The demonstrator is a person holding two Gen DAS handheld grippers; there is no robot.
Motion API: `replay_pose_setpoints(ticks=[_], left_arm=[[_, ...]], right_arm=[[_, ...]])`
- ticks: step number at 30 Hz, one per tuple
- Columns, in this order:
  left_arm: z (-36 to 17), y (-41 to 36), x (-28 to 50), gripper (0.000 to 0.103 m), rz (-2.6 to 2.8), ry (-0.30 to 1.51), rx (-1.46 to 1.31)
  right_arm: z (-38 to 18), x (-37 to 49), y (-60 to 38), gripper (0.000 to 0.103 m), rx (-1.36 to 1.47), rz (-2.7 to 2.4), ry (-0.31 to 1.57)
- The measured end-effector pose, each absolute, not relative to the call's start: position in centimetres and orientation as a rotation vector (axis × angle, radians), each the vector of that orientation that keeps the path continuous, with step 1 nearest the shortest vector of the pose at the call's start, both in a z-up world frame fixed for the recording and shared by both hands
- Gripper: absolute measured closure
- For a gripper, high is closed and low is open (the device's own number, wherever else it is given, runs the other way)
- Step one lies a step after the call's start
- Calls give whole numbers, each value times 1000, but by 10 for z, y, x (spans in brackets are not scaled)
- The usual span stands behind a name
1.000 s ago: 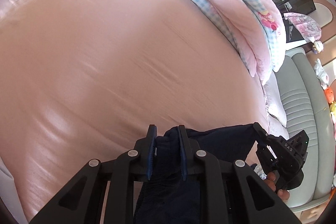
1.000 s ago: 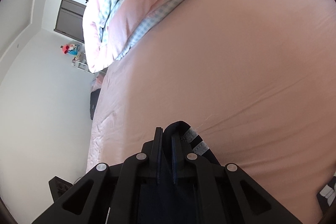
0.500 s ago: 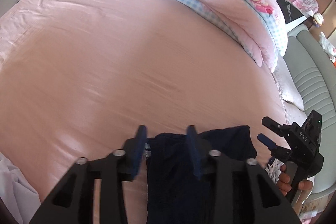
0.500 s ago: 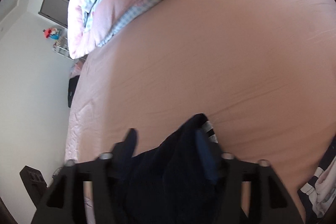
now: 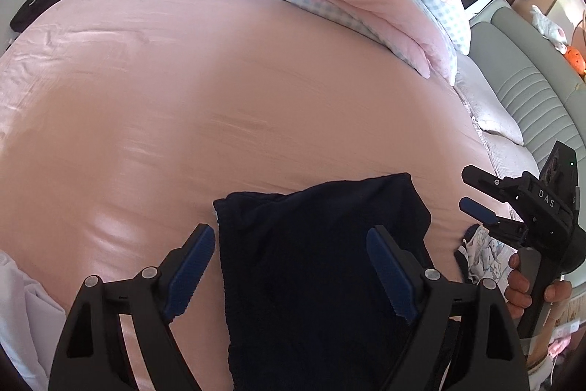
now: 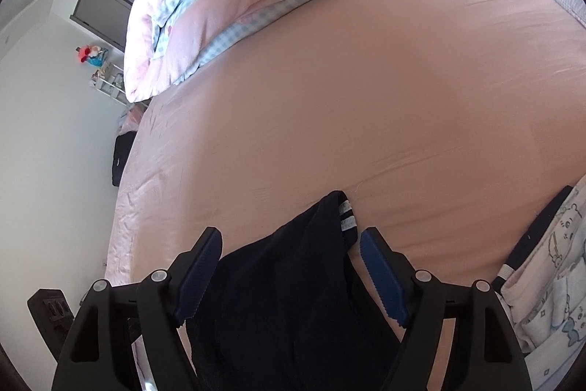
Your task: Fold clothes
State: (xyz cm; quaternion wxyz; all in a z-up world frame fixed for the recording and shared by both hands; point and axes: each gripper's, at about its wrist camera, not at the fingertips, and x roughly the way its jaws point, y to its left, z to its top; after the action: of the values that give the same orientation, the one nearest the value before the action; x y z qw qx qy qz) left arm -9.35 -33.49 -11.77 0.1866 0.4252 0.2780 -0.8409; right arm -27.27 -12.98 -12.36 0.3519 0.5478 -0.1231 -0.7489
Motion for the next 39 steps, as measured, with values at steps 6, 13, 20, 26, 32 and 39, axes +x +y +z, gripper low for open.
replay_pose_setpoints(ticks=[6, 13, 20, 26, 32, 39], left_arm=[[-113, -310, -74, 18, -2410, 774, 1216], [-91, -273, -47, 18, -2502, 666, 1245], [-60, -240, -18, 18, -2590, 527, 1236], [-37, -221, 12, 18, -2621, 408, 1161], [-45, -212, 35, 18, -2628, 384, 1124], [-87, -206, 43, 18, -2586, 301, 1219]], right_arm=[[-109, -243, -105, 25, 1375, -1883, -270], [-97, -199, -56, 25, 1374, -1897, -341], [-81, -152, -28, 25, 1284, -1871, -438], [-63, -112, -22, 25, 1177, -1925, -379], [-61, -73, -17, 25, 1144, -2034, -176], [-70, -33, -15, 25, 1055, -2139, 185]])
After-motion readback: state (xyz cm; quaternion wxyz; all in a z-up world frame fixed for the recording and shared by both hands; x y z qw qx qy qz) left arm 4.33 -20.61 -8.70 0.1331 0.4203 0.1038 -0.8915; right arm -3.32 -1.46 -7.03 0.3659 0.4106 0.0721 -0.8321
